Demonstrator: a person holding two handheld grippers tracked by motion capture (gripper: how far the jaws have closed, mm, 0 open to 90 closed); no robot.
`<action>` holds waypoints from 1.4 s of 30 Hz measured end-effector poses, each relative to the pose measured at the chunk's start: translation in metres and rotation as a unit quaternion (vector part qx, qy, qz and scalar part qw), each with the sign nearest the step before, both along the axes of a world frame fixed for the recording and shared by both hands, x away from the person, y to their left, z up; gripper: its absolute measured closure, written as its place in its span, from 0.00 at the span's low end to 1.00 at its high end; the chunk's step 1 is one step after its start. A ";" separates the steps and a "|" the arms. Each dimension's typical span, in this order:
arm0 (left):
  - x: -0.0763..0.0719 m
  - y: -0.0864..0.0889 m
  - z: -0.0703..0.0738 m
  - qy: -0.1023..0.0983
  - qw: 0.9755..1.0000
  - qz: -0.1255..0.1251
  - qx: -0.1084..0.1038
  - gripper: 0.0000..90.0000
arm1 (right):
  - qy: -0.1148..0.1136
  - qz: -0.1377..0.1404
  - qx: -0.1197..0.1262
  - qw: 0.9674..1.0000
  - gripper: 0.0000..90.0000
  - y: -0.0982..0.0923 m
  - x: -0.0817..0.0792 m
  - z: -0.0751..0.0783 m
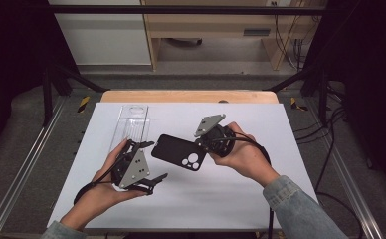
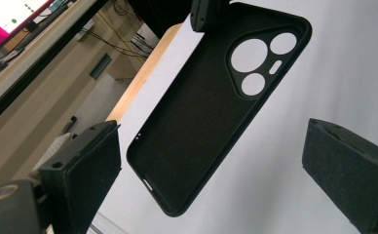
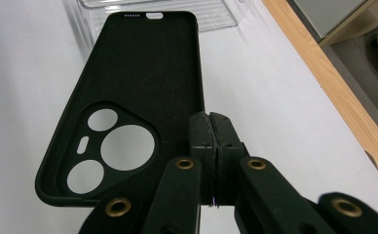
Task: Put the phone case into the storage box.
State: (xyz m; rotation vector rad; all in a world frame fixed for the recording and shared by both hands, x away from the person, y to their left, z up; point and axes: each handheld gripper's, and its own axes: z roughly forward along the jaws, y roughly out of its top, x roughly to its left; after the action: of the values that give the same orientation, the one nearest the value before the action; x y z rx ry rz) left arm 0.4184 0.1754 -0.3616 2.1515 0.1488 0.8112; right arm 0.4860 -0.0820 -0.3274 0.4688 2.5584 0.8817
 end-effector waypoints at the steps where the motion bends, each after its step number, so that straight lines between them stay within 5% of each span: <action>1: 0.000 -0.001 0.000 -0.001 1.000 -0.001 0.002 0.08 | 0.000 0.000 -0.001 1.000 1.00 0.000 0.000 0.001; 20: 0.008 -0.019 -0.010 0.014 0.998 -0.048 0.042 0.33 | -0.004 0.003 -0.008 1.000 1.00 0.005 -0.002 -0.001; 31: 0.009 -0.027 -0.013 0.010 0.993 -0.076 0.088 0.54 | -0.002 0.009 -0.005 1.000 1.00 0.006 -0.003 0.001; 38: 0.009 -0.032 -0.016 0.003 0.992 -0.084 0.096 0.64 | -0.001 0.011 -0.003 1.000 1.00 0.007 -0.004 0.003; 40: 0.011 -0.031 -0.012 -0.010 0.988 -0.088 0.127 0.67 | -0.002 0.010 -0.002 1.000 1.00 0.006 -0.004 0.003; 42: 0.009 -0.033 -0.016 -0.003 0.991 -0.087 0.103 0.68 | -0.001 0.010 -0.002 1.000 1.00 0.006 -0.004 0.004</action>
State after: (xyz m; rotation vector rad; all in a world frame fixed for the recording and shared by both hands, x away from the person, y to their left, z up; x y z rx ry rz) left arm 0.4277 0.1423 -0.3774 2.3158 -0.1306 0.7582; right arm 0.4822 -0.0758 -0.3238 0.4402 2.5666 0.8832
